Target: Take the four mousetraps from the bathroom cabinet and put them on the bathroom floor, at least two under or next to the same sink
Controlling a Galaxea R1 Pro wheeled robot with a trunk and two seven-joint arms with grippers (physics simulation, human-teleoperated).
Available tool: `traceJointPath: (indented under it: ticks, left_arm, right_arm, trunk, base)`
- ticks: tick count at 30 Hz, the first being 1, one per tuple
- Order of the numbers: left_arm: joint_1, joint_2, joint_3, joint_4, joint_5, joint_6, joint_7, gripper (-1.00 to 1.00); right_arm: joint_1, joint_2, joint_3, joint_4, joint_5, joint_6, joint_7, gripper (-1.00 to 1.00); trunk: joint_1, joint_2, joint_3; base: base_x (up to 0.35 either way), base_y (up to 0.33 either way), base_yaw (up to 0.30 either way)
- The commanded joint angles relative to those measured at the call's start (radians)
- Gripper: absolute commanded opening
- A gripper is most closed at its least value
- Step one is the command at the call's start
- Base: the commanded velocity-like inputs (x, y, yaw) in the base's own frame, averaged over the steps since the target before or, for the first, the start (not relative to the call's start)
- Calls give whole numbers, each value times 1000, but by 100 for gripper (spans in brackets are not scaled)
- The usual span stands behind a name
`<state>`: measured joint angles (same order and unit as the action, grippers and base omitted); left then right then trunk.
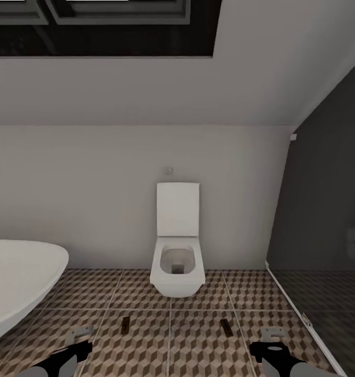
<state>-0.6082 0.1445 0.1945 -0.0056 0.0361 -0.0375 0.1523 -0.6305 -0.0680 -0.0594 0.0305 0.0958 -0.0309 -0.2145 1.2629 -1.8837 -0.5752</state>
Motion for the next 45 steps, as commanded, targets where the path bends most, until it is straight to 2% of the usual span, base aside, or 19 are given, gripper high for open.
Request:
traceJointPath:
  ticks: [1, 29, 38, 45]
  left_arm:
    - [-1, 0, 3, 1, 4, -4, 1, 100]
    - [20, 2, 3, 2, 4, -1, 2, 100]
    - [96, -8, 3, 3, 3, 0, -1, 100]
    - [195, -37, 3, 3, 2, -3, -3, 100]
  right_arm:
    - [-2, 0, -7, 3, 10, -3, -3, 100]
    - [54, -5, -7, 3, 10, -3, -8, 100]
    - [130, -5, -7, 3, 9, 3, -12, 100]
    - [237, 2, -7, 3, 11, -1, -8, 100]
  trunk:
    - [-4, 7, 2]
    - [-111, 203, 90]
    - [-146, 266, 118]
    - [-173, 315, 140]
  base:
    - [0, 0, 0]
    - [0, 0, 0]
    - [0, 0, 0]
    - [0, 0, 0]
